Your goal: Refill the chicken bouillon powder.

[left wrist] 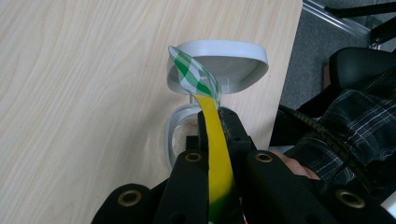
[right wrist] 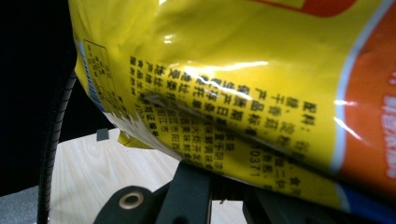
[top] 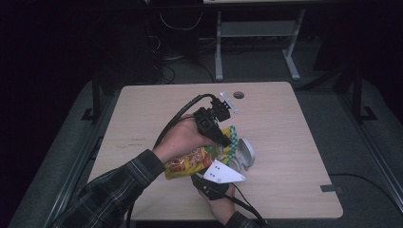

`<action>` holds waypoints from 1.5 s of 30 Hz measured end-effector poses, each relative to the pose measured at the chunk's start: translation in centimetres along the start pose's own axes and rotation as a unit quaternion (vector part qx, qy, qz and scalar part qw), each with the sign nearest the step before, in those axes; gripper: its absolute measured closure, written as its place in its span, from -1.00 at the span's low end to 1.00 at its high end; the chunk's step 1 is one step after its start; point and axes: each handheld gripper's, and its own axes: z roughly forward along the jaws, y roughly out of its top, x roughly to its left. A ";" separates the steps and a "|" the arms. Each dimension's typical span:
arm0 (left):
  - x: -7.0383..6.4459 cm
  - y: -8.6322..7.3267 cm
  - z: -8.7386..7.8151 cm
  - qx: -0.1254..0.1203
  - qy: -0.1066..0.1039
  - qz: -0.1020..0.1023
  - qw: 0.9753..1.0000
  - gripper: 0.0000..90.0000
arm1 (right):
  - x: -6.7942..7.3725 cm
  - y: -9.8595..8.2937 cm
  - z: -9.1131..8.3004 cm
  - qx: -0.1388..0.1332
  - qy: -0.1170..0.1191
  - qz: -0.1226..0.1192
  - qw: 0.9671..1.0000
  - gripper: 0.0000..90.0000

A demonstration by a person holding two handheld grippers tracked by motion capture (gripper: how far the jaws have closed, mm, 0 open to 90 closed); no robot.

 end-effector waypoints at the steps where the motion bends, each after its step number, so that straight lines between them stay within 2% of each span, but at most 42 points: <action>1: 0.0 0.0 0.0 0.001 0.000 0.001 1.000 0.98 | 0.0 0.0 0.0 -0.001 0.000 0.000 1.000 1.00; 16: -0.1 0.1 0.1 0.004 0.003 0.006 1.000 0.99 | 0.0 0.0 -0.1 -0.001 0.000 0.000 1.000 1.00; 45: -0.2 0.2 0.4 0.007 0.004 0.001 1.000 0.99 | 0.0 0.0 0.0 -0.002 0.002 0.002 1.000 1.00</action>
